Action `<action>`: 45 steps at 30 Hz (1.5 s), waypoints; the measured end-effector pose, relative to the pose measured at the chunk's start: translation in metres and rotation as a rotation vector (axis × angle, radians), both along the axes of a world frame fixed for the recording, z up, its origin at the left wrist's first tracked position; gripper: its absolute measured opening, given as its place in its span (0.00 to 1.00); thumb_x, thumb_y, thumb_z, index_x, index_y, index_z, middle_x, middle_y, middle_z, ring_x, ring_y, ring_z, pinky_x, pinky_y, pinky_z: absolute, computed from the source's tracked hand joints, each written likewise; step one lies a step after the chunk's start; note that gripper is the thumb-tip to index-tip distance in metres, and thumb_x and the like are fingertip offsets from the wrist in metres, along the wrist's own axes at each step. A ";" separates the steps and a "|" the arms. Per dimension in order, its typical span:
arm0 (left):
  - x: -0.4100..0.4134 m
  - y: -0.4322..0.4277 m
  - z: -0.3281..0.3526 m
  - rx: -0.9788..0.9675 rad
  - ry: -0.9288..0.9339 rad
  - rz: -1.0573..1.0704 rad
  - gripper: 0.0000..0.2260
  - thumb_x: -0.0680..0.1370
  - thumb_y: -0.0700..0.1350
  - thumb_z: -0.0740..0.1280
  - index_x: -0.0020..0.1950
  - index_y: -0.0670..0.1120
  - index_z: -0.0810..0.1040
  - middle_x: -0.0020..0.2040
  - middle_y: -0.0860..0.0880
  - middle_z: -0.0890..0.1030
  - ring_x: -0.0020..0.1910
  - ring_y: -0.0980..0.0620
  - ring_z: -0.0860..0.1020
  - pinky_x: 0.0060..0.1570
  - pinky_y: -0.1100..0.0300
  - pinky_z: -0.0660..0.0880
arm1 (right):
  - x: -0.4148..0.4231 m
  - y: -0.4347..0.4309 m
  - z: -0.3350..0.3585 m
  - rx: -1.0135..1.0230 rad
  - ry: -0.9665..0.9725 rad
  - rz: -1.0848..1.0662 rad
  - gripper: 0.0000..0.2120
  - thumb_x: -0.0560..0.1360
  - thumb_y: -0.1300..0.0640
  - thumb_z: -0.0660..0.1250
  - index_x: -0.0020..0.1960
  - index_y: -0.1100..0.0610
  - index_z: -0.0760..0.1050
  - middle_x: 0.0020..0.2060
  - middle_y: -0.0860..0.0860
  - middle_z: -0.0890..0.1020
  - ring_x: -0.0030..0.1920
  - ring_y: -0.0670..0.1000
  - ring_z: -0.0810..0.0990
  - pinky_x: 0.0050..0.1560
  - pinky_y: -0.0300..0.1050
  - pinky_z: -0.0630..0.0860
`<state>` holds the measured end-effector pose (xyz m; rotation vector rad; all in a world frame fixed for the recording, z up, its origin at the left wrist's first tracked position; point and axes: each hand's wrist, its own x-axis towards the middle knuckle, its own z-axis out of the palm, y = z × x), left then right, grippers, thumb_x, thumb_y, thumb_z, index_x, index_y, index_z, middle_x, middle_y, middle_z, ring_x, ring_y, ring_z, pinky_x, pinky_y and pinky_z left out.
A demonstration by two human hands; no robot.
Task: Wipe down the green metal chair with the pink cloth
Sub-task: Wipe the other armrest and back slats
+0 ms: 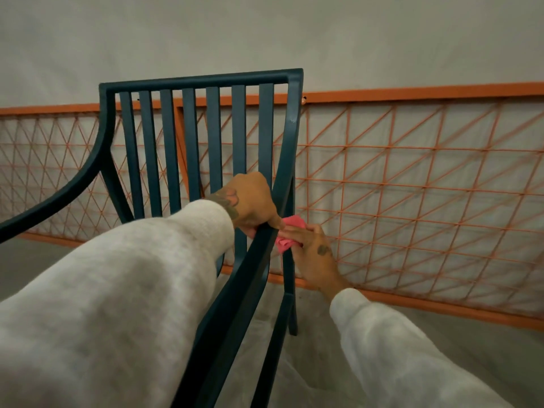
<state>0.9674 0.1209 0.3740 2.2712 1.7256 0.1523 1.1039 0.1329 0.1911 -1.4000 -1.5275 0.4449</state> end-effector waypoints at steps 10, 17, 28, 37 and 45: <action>-0.002 -0.004 -0.004 -0.051 -0.127 0.041 0.15 0.72 0.50 0.77 0.40 0.41 0.77 0.29 0.48 0.80 0.21 0.56 0.78 0.18 0.69 0.70 | 0.001 -0.001 -0.040 -0.061 -0.095 0.053 0.18 0.78 0.68 0.63 0.64 0.57 0.78 0.56 0.35 0.74 0.54 0.17 0.62 0.60 0.17 0.57; -0.006 -0.007 -0.003 -0.070 -0.199 0.057 0.15 0.71 0.49 0.77 0.48 0.40 0.80 0.37 0.44 0.83 0.34 0.49 0.84 0.31 0.62 0.82 | -0.006 -0.003 -0.095 -0.302 -0.218 0.069 0.17 0.80 0.64 0.60 0.67 0.54 0.75 0.66 0.43 0.72 0.57 0.33 0.65 0.66 0.29 0.60; -0.011 -0.006 -0.013 0.020 -0.231 0.052 0.17 0.71 0.54 0.76 0.48 0.42 0.80 0.36 0.47 0.83 0.29 0.55 0.82 0.21 0.66 0.76 | -0.024 0.003 -0.145 -0.517 -0.064 -0.075 0.13 0.79 0.65 0.61 0.56 0.54 0.82 0.55 0.53 0.81 0.51 0.52 0.80 0.55 0.41 0.78; -0.020 -0.013 -0.023 0.020 -0.362 0.055 0.19 0.70 0.53 0.77 0.52 0.41 0.81 0.43 0.46 0.84 0.38 0.51 0.83 0.36 0.59 0.83 | -0.043 -0.073 -0.132 -0.673 0.006 0.135 0.20 0.81 0.65 0.57 0.59 0.45 0.80 0.59 0.47 0.79 0.44 0.41 0.78 0.34 0.27 0.75; -0.045 -0.049 -0.029 -0.063 -0.485 0.053 0.17 0.71 0.51 0.77 0.56 0.43 0.83 0.51 0.48 0.84 0.45 0.53 0.84 0.45 0.59 0.83 | -0.046 -0.105 -0.128 -0.636 -0.118 0.252 0.19 0.80 0.67 0.58 0.63 0.52 0.79 0.62 0.49 0.79 0.47 0.39 0.77 0.42 0.21 0.70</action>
